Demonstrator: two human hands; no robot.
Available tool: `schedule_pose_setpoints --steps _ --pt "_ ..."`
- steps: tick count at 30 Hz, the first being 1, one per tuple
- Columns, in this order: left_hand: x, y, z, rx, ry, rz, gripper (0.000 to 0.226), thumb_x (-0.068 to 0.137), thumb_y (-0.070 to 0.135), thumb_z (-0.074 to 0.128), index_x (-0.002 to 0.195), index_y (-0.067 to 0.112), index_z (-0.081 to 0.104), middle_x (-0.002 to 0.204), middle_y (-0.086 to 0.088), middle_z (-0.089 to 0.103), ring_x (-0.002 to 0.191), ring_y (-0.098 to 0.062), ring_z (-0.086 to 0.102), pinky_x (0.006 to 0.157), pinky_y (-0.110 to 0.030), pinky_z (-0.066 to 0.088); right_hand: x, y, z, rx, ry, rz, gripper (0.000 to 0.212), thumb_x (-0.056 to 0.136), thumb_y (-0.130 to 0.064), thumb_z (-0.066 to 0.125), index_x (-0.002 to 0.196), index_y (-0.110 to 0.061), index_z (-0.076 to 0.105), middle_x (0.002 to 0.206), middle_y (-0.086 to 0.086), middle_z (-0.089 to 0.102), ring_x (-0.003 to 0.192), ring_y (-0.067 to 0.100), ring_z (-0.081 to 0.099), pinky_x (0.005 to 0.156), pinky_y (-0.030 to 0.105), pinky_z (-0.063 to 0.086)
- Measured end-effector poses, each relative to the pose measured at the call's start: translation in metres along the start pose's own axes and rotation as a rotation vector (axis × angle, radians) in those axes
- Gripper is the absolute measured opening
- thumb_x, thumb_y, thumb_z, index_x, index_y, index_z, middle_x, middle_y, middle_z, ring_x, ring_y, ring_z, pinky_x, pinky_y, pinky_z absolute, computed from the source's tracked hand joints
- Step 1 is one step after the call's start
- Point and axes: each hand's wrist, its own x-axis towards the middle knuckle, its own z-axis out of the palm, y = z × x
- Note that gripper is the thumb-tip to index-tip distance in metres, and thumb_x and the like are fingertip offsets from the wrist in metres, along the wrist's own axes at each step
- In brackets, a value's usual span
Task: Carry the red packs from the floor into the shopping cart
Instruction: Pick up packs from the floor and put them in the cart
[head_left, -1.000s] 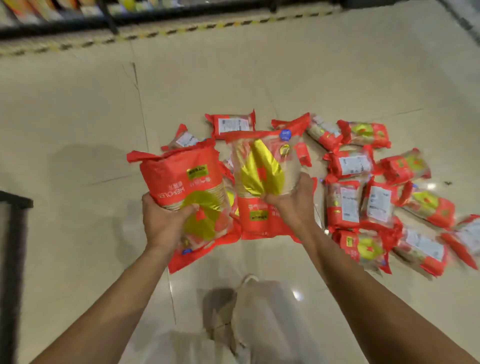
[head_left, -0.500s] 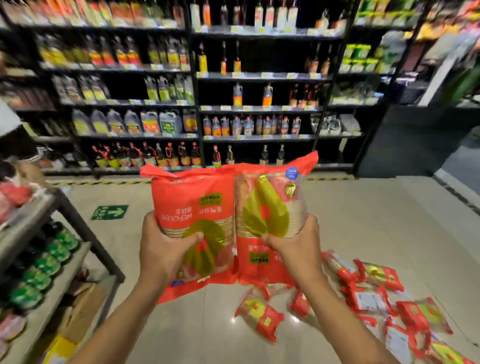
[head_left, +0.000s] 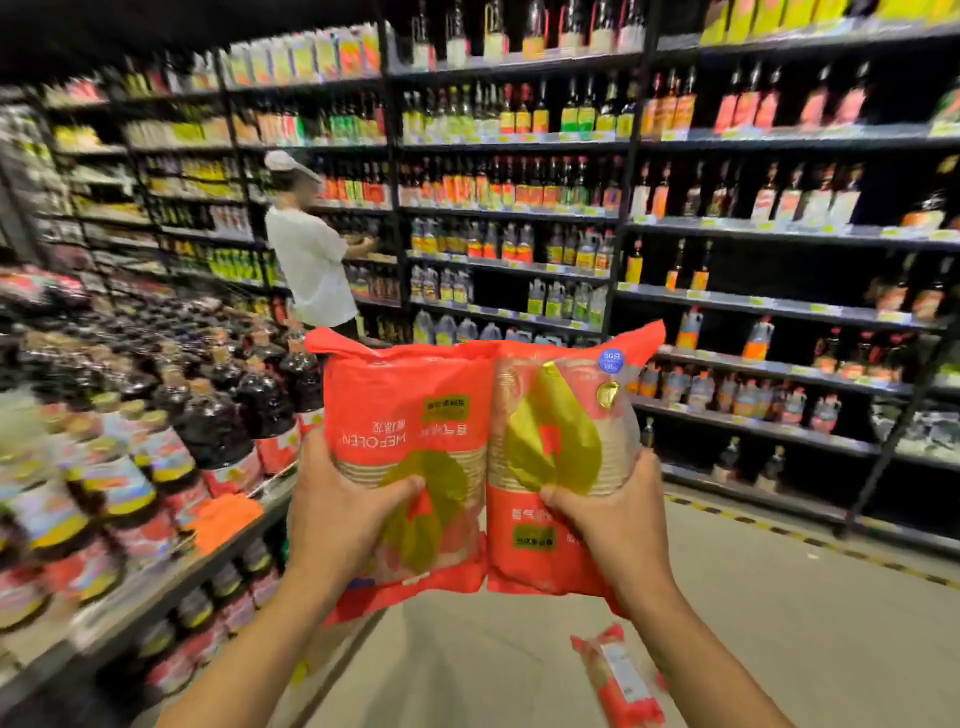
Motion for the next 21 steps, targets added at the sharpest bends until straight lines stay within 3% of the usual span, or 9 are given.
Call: schedule_pose_setpoints --steps 4,12,15,21 --pt "-0.005 0.004 -0.037 0.071 0.127 -0.023 0.079 0.035 0.058 0.086 0.101 0.049 0.043 0.111 0.004 0.065 0.101 -0.023 0.066 0.086 -0.054 0.056 0.001 -0.019 0.028 0.044 -0.140 -0.051 0.077 0.038 -0.058 0.086 0.099 -0.043 0.041 0.109 -0.005 0.060 0.102 0.022 0.064 0.085 0.052 0.058" --pt "-0.044 0.022 -0.084 0.168 0.410 -0.119 0.087 0.033 0.059 0.087 0.109 0.042 0.050 0.111 0.010 0.068 0.099 -0.017 0.068 0.087 -0.050 0.057 0.003 -0.039 0.070 0.157 -0.468 -0.120 0.081 0.038 -0.054 0.091 0.104 -0.047 0.044 0.112 -0.004 0.063 0.102 0.022 0.067 0.084 0.052 0.059" --pt "-0.069 0.034 -0.098 0.230 0.518 -0.146 0.093 0.031 0.061 0.083 0.113 0.035 0.049 0.109 0.010 0.065 0.099 -0.018 0.066 0.085 -0.045 0.055 -0.006 -0.047 0.085 0.199 -0.587 -0.142 0.090 0.038 -0.054 0.092 0.114 -0.040 0.046 0.115 -0.004 0.063 0.104 0.021 0.067 0.085 0.052 0.060" --pt "-0.135 0.049 -0.143 0.366 0.736 -0.208 0.093 0.037 0.057 0.088 0.117 0.038 0.046 0.114 0.008 0.064 0.101 -0.017 0.067 0.086 -0.049 0.057 -0.057 -0.073 0.110 0.303 -0.857 -0.196 0.078 0.041 -0.047 0.091 0.104 -0.034 0.048 0.110 0.000 0.064 0.098 0.023 0.066 0.086 0.051 0.057"
